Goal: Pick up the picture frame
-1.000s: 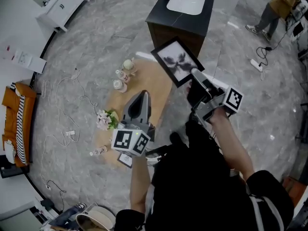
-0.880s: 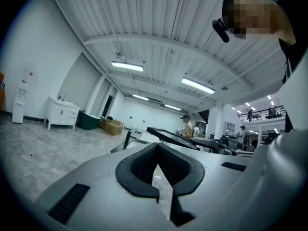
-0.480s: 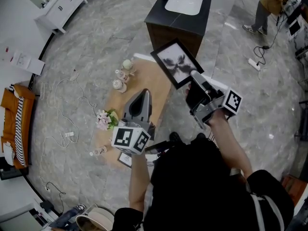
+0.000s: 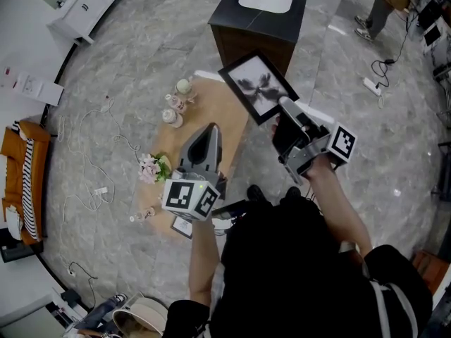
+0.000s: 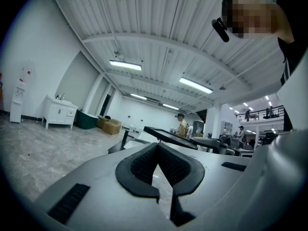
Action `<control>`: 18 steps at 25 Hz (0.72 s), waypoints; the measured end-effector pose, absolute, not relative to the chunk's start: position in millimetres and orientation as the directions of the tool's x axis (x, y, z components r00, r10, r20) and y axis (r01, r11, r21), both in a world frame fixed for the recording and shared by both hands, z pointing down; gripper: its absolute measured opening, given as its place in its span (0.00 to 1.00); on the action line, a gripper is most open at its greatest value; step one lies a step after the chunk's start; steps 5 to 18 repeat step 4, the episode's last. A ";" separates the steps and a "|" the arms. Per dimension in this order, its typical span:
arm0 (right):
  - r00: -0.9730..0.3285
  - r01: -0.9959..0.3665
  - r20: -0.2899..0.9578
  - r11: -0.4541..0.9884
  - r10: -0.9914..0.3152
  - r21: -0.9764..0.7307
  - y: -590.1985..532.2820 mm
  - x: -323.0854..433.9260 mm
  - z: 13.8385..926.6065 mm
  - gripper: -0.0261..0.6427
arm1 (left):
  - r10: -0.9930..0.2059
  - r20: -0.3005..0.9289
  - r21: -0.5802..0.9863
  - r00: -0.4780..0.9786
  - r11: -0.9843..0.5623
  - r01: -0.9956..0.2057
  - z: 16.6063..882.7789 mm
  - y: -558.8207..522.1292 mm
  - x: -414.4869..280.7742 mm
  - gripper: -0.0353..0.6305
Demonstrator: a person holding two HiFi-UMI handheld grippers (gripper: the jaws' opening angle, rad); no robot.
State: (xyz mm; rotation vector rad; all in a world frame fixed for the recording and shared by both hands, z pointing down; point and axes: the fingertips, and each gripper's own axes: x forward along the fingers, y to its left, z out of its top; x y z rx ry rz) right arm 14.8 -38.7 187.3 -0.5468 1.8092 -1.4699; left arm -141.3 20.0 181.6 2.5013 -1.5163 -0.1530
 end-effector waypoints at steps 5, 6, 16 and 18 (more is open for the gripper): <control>-0.640 0.111 -0.268 0.259 -0.720 -0.959 -39.3 22.9 187.2 0.15 | -0.884 0.016 0.236 0.467 -0.450 -0.861 181.2 20.2 -135.9 0.07; -0.640 0.111 -0.268 0.259 -0.720 -0.959 -39.3 22.9 187.2 0.15 | -0.884 0.016 0.236 0.467 -0.450 -0.861 181.2 20.2 -135.9 0.07; -0.640 0.111 -0.268 0.259 -0.720 -0.959 -39.3 22.9 187.2 0.15 | -0.884 0.016 0.236 0.467 -0.450 -0.861 181.2 20.2 -135.9 0.07; -0.640 0.111 -0.268 0.259 -0.720 -0.959 -39.3 22.9 187.2 0.15 | -0.884 0.016 0.236 0.467 -0.450 -0.861 181.2 20.2 -135.9 0.07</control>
